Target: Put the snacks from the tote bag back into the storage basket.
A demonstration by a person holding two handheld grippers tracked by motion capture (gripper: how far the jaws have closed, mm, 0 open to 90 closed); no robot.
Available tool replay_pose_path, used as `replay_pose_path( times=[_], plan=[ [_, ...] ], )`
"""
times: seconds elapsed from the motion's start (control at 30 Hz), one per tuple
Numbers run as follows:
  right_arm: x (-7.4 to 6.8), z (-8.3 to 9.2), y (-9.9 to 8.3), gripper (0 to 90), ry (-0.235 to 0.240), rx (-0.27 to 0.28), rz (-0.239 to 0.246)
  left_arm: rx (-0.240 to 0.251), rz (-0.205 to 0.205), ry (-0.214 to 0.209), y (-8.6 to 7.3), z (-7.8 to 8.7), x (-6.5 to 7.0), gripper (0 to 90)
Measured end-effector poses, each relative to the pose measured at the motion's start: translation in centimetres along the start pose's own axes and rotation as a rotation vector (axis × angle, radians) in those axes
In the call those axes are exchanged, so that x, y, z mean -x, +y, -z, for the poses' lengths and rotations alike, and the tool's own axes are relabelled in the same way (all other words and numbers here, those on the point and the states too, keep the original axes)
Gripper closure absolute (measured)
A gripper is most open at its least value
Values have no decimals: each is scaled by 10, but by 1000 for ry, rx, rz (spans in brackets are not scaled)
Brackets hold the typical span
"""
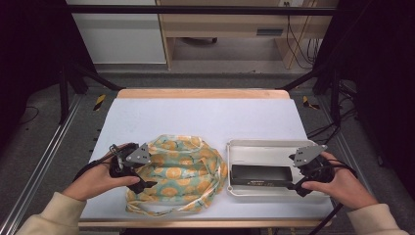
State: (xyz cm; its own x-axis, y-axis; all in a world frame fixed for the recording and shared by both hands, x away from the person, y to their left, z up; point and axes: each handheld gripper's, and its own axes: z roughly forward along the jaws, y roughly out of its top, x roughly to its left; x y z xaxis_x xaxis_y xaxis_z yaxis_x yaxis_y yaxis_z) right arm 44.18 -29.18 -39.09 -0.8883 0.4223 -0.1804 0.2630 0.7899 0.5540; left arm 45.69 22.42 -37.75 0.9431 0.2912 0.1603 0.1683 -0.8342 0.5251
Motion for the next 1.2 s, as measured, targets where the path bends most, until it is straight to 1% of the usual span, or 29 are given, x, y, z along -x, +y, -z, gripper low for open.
replay_pose_path(
  times=[0.03,0.13,0.23,0.37,0.47,0.53,0.57,0.63,0.67,0.73,0.77,0.87,0.97,1.0,1.07,1.1,1.13,1.17,1.2],
  plan=[
    [-1,0,1,80,-5,6,2,0,1,2,0,1,1,81],
    [-3,1,6,82,-17,8,-18,5,8,8,0,2,2,81],
    [-3,2,11,89,-30,-1,-79,4,15,17,0,3,2,81],
    [-3,4,15,86,-50,38,-108,23,37,23,-2,6,2,81],
    [-4,6,20,87,-63,54,-125,32,54,34,-3,8,1,81],
    [-4,6,23,88,-75,51,-145,36,60,36,-4,8,0,81],
    [-5,7,25,88,-87,56,-154,47,79,46,-4,9,0,81],
    [-4,7,28,89,-93,71,-173,54,89,51,-6,10,-1,81],
    [-4,8,29,88,-102,77,-181,64,103,54,-6,10,-1,81],
    [-4,8,32,86,-105,88,-196,65,115,61,-7,12,-2,81],
    [-4,8,34,86,-104,95,-198,68,119,64,-7,12,-3,81],
    [-5,7,39,82,-105,92,-206,85,143,84,-9,15,-4,81],
    [-8,5,44,83,-121,103,-206,107,183,106,-12,16,-6,80],
    [-8,4,45,83,-124,104,-210,115,200,122,-12,16,-6,80],
    [-10,2,48,82,-126,119,-241,126,230,152,-14,17,-7,79],
    [-11,0,49,82,-128,117,-250,131,242,166,-14,18,-7,80],
    [-12,-2,51,84,-131,126,-272,134,251,187,-15,19,-6,79],
    [-13,-4,52,87,-130,132,-303,143,263,193,-15,19,-6,79],
    [-14,-5,54,87,-134,137,-318,153,278,201,-16,19,-6,78]
  ],
)
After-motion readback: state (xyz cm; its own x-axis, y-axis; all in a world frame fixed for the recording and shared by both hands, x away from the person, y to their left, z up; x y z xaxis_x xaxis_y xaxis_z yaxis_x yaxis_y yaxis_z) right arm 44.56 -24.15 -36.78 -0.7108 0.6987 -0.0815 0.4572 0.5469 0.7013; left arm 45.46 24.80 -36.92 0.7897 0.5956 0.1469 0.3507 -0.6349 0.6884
